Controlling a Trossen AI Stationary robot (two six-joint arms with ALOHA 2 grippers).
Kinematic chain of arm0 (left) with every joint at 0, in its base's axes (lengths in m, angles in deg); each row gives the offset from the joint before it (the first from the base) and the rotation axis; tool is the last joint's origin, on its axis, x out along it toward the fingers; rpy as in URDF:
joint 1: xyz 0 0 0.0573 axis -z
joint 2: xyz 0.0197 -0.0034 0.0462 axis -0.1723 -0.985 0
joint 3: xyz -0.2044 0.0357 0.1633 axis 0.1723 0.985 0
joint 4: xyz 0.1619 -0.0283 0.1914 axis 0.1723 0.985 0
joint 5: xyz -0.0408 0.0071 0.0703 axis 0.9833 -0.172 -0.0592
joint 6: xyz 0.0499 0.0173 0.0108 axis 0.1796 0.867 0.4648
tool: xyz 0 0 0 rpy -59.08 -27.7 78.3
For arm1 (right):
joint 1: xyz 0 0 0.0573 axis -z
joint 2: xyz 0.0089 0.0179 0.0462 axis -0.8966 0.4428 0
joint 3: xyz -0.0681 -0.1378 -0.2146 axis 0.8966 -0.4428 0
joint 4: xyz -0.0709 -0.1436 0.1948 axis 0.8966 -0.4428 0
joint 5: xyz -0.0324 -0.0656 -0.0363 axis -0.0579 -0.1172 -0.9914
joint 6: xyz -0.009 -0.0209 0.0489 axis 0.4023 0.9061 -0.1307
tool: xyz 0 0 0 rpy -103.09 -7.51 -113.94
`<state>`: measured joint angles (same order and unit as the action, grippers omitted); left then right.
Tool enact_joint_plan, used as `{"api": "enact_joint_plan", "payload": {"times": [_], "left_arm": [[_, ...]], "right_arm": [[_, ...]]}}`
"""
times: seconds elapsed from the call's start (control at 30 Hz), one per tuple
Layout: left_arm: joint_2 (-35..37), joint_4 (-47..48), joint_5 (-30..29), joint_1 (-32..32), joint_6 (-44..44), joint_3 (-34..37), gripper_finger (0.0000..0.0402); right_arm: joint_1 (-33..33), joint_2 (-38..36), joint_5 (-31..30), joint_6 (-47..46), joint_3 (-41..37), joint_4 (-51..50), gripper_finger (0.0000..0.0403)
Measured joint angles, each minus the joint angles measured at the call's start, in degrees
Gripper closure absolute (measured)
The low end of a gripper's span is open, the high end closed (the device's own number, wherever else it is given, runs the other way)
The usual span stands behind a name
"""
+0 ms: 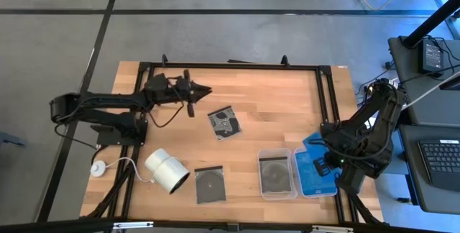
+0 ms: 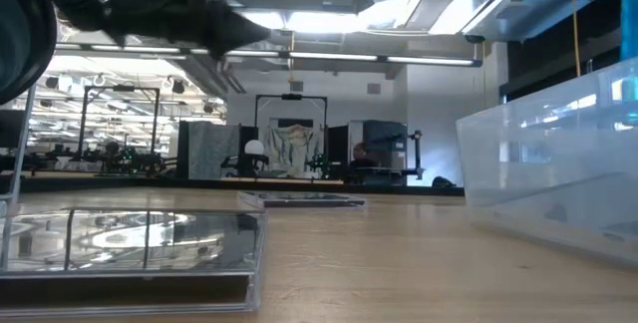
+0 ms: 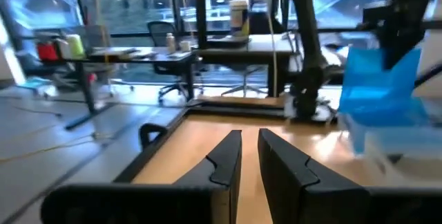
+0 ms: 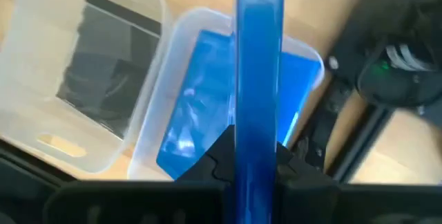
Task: Pick & place jewel cases by type
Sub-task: Put the blue CD case into the right transparent bin
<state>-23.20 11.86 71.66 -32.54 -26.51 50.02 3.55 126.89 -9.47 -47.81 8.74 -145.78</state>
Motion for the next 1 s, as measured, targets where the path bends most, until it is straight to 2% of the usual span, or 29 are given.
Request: {"api": "enact_joint_plan", "payload": {"times": [0.1, 0.17, 0.27, 0.43, 0.57, 0.7, 0.83, 0.9, 1.0], "left_arm": [[-4.50, 4.60, 3.03, 1.20, -1.09, -6.12, 0.0357], [-8.92, 7.64, 7.33, 3.01, -0.40, -10.78, 0.0360], [-15.72, 7.88, 11.76, 6.08, 1.74, -16.76, 0.0364], [-23.53, 7.59, 12.16, 9.37, 8.80, -24.31, 0.0361], [-27.80, 7.61, 12.24, 10.71, 9.90, -27.65, 0.0352], [-30.91, 8.16, 13.98, 11.67, 6.11, -29.37, 0.0312], [-32.83, 10.72, 18.24, 12.10, 2.13, -31.70, 0.0248], [-33.64, 11.66, 18.42, 12.33, -0.59, -33.14, 0.0216], [-33.74, 15.74, 18.42, 12.51, -0.27, -34.46, 0.0180]], "right_arm": [[0.03, -0.32, -1.66, 2.28, 0.00, 0.24, 0.0375], [0.03, -0.40, -1.39, 2.47, 0.00, 0.34, 0.0375], [0.03, -0.38, 2.01, 2.55, 0.72, 0.41, 0.0378], [0.03, -0.40, 3.10, 4.60, 4.21, 0.30, 0.0378], [0.05, -0.38, -1.00, 8.77, 5.65, -0.02, 0.0376], [0.41, -0.38, -6.43, 14.97, 5.68, 0.08, 0.0377], [1.89, -0.38, -8.43, 19.46, 5.68, 0.21, 0.0377], [3.16, -0.38, -10.07, 22.14, 5.68, 0.97, 0.0376], [5.35, -0.25, -11.82, 28.96, 5.68, 2.72, 0.0376]]}}
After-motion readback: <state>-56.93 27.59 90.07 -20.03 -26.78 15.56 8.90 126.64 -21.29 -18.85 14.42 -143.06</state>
